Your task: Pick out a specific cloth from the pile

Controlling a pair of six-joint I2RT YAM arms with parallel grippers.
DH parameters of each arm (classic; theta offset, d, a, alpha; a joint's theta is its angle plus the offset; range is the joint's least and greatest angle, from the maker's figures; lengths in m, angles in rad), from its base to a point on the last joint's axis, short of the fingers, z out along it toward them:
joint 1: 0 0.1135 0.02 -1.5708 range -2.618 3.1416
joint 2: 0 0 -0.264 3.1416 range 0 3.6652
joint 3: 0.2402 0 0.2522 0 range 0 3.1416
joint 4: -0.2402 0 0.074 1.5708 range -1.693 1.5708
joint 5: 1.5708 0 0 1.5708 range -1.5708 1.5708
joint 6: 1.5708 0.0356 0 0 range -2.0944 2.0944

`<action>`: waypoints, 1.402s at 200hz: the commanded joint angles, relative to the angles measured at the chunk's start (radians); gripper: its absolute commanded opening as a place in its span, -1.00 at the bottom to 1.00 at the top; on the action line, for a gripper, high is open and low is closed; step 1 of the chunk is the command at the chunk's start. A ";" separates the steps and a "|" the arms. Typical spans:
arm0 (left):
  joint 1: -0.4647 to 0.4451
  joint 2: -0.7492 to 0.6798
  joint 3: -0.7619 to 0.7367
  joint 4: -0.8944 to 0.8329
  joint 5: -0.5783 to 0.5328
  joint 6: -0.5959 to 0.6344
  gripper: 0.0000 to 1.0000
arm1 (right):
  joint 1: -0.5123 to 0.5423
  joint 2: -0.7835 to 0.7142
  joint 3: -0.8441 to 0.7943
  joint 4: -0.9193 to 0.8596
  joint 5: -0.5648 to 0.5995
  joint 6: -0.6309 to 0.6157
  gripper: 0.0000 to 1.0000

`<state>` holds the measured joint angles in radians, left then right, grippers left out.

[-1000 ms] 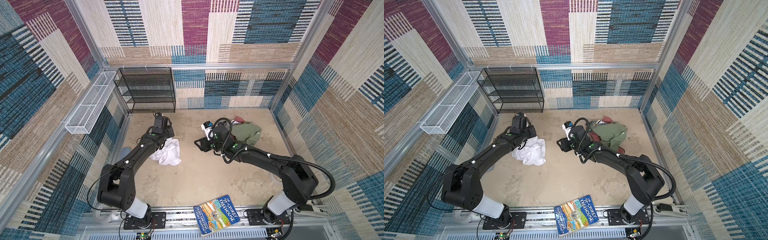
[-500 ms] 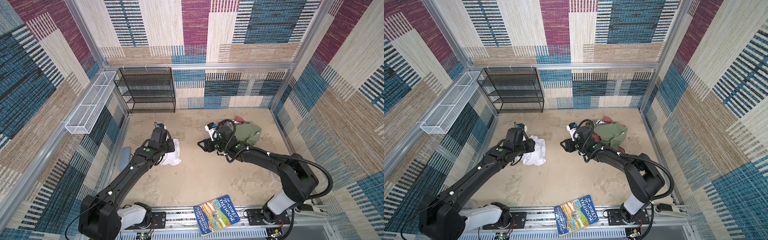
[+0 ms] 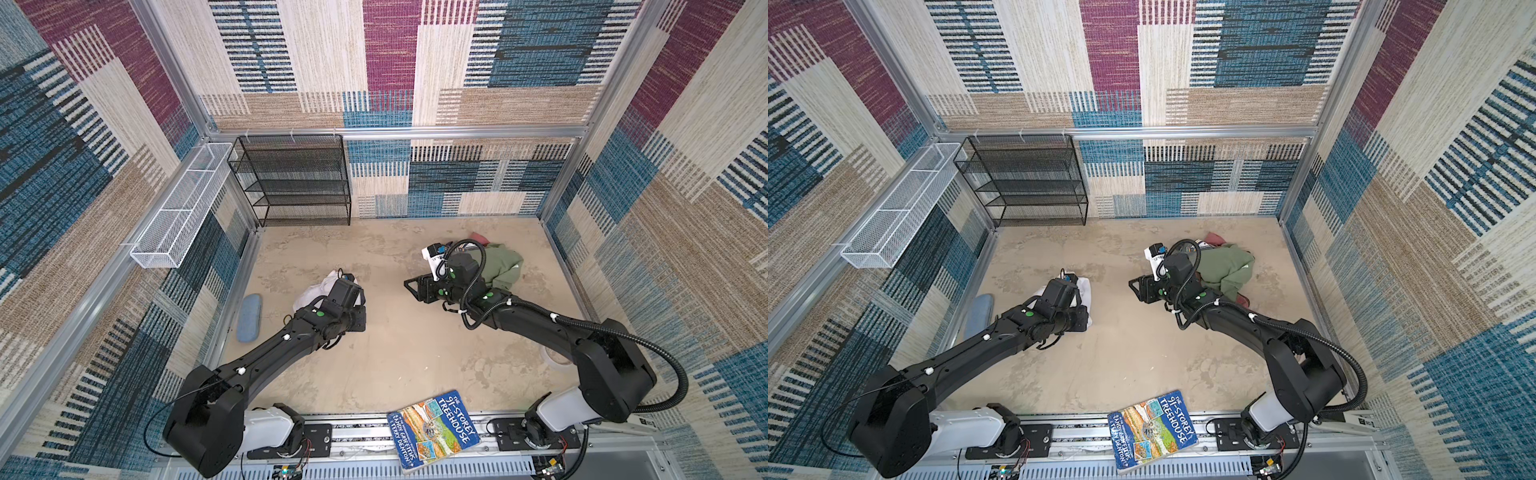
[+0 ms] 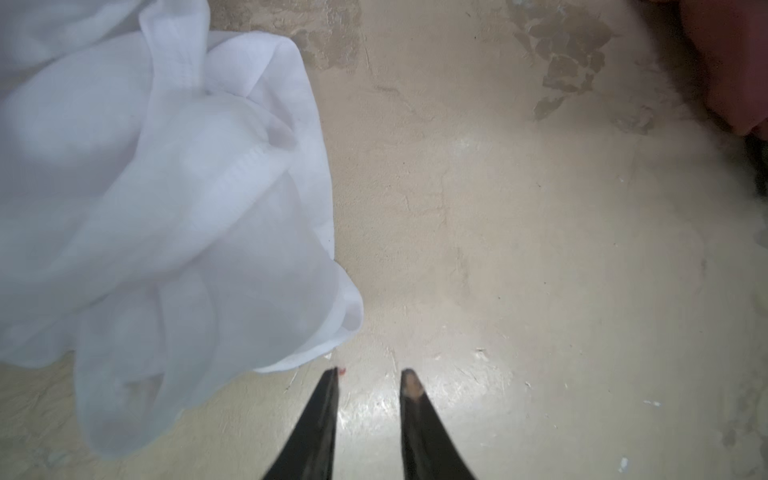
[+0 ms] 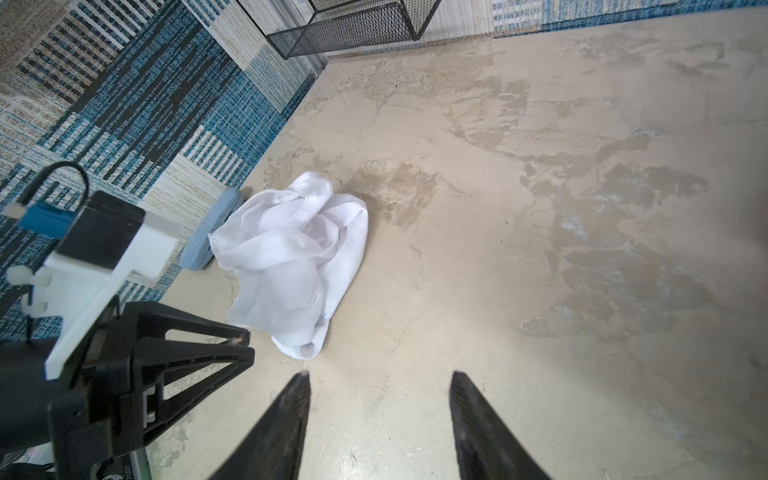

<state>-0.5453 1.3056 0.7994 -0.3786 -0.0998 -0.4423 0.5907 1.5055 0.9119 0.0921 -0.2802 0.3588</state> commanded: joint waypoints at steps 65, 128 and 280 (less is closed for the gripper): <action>-0.002 0.050 -0.028 0.052 0.005 -0.037 -0.33 | 0.000 -0.029 -0.015 0.041 0.048 0.031 0.14; -0.002 0.116 -0.050 0.098 0.031 -0.038 -0.34 | 0.001 -0.015 -0.028 0.047 0.033 0.043 0.15; -0.002 0.256 0.020 0.080 -0.111 -0.003 -0.32 | 0.000 -0.035 -0.025 0.032 0.065 0.030 0.15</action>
<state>-0.5480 1.5482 0.8169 -0.2825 -0.1802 -0.4656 0.5915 1.4677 0.8783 0.1062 -0.2245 0.3939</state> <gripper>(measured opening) 0.338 0.578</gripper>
